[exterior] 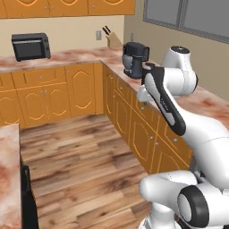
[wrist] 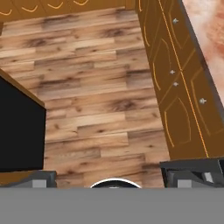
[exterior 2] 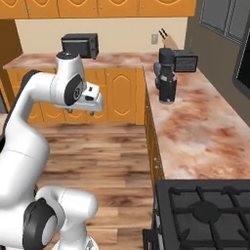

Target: Navigate to the fridge.

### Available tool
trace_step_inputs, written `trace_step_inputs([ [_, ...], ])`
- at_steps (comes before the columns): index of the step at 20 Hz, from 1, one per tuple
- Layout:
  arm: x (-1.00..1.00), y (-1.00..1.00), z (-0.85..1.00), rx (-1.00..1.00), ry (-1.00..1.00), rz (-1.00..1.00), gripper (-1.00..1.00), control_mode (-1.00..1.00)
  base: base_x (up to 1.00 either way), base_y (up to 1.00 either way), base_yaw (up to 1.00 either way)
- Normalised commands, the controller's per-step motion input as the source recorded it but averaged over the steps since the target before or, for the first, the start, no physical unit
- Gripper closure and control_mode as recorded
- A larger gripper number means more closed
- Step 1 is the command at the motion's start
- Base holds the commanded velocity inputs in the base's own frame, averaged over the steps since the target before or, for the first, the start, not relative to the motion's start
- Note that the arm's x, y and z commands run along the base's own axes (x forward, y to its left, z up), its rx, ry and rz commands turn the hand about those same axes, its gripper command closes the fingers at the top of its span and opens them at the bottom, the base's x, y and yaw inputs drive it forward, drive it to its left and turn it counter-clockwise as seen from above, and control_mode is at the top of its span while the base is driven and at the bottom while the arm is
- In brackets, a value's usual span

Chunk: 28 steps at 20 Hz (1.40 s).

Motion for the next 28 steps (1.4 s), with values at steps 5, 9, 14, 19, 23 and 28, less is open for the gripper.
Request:
trace_step_inputs([
  [5,0.0,0.0,0.0,0.0,0.0,0.0,-1.0,1.0,0.98,0.23,0.0],
  [9,0.0,0.0,0.0,0.0,0.0,0.0,-1.0,1.0,1.0,0.26,0.0],
  [14,0.0,0.0,0.0,0.0,0.0,0.0,-1.0,1.0,1.0,0.29,0.01],
  [19,0.0,0.0,0.0,0.0,0.0,0.0,-1.0,1.0,1.0,0.34,0.01],
  [23,0.0,0.0,0.0,0.0,0.0,0.0,-1.0,1.0,1.0,0.41,0.0],
  [28,0.0,0.0,0.0,0.0,0.0,0.0,-1.0,1.0,1.0,0.47,0.0],
])
